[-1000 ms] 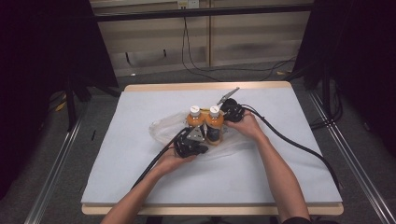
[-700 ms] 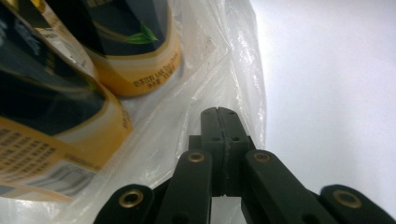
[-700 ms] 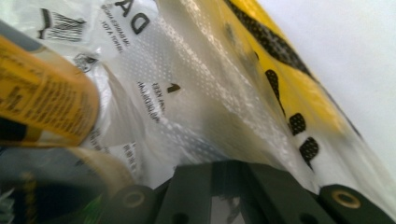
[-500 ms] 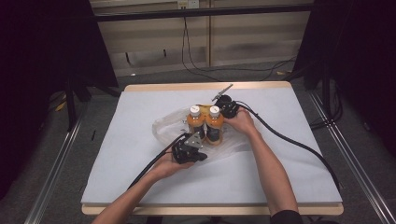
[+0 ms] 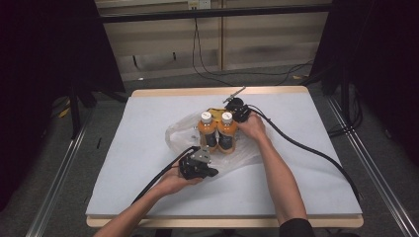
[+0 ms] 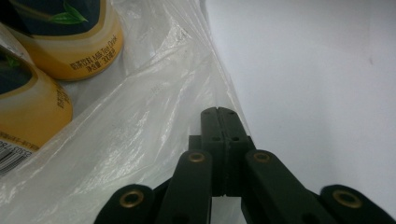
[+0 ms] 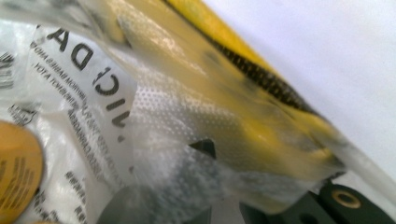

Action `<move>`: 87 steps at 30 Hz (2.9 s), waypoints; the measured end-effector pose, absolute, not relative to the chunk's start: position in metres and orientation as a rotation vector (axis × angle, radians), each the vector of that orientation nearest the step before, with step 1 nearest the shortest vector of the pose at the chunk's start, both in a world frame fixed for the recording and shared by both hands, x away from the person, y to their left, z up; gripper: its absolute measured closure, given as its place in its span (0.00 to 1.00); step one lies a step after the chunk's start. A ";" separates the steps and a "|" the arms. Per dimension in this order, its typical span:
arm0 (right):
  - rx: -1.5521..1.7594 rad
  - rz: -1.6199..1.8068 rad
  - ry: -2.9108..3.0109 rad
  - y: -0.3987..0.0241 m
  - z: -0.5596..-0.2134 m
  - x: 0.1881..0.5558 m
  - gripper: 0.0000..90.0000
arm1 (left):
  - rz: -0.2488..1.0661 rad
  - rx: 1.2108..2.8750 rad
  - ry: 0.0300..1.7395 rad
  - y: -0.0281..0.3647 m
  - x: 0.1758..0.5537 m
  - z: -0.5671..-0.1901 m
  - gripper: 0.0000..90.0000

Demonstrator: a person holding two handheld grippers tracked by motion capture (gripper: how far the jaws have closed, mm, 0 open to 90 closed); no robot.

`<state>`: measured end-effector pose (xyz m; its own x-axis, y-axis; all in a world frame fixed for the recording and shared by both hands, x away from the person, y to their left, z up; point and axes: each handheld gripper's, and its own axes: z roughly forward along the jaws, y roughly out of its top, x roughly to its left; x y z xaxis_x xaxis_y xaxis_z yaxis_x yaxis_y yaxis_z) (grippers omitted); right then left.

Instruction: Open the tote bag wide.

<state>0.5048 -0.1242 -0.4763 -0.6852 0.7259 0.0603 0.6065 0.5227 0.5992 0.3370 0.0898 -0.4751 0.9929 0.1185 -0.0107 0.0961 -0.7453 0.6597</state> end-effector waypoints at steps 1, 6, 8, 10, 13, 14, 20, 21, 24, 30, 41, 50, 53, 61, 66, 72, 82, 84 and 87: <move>1.140 0.885 2.559 -0.123 -0.476 0.505 1.00 | 0.042 2.410 0.147 0.090 0.336 -0.476 1.00; 1.150 0.890 2.538 -0.122 -0.477 0.507 1.00 | 0.018 2.401 0.153 0.092 0.339 -0.476 1.00; 1.162 0.891 2.530 -0.122 -0.477 0.508 1.00 | 0.017 2.404 0.160 0.093 0.338 -0.476 1.00; 1.183 0.900 2.521 -0.123 -0.478 0.510 1.00 | -0.003 2.392 0.173 0.095 0.338 -0.476 1.00; 1.211 0.911 2.508 -0.124 -0.478 0.512 1.00 | 0.002 2.391 0.159 0.097 0.335 -0.476 1.00; 1.210 0.910 2.508 -0.124 -0.478 0.513 1.00 | -0.006 2.398 0.155 0.098 0.334 -0.476 1.00; 1.210 0.884 2.486 -0.121 -0.478 0.514 1.00 | -0.008 2.422 0.146 0.101 0.333 -0.474 1.00; 1.204 0.875 2.482 -0.121 -0.478 0.513 1.00 | -0.014 2.411 0.147 0.100 0.333 -0.475 1.00; 1.208 0.883 2.484 -0.121 -0.478 0.513 1.00 | -0.008 2.411 0.151 0.100 0.333 -0.474 1.00; 1.178 0.929 2.532 -0.122 -0.473 0.507 1.00 | -0.039 2.376 0.188 0.102 0.339 -0.477 1.00; 1.130 1.068 2.469 -0.141 -0.441 0.481 1.00 | -0.049 2.293 0.266 0.116 0.340 -0.466 0.98; 1.093 1.102 2.402 -0.163 -0.429 0.459 1.00 | -0.014 2.205 0.313 0.123 0.341 -0.460 0.92; 1.107 1.082 2.366 -0.171 -0.428 0.449 1.00 | 0.010 2.176 0.339 0.126 0.341 -0.457 0.84; 1.121 1.178 2.232 -0.193 -0.423 0.419 0.66 | 0.116 2.126 0.371 0.135 0.342 -0.451 0.70; 1.128 1.274 2.170 -0.205 -0.422 0.402 0.46 | 0.174 2.097 0.424 0.137 0.342 -0.449 0.48; 1.116 1.308 2.154 -0.219 -0.419 0.381 0.24 | 0.211 2.069 0.457 0.144 0.347 -0.443 0.25; 1.114 1.312 2.119 -0.240 -0.414 0.335 0.13 | 0.289 2.057 0.517 0.167 0.337 -0.432 0.13; 1.121 1.324 2.083 -0.246 -0.413 0.323 0.16 | 0.307 2.053 0.520 0.173 0.334 -0.431 0.13; 1.136 1.321 2.074 -0.255 -0.411 0.308 0.17 | 0.319 2.046 0.545 0.183 0.330 -0.431 0.10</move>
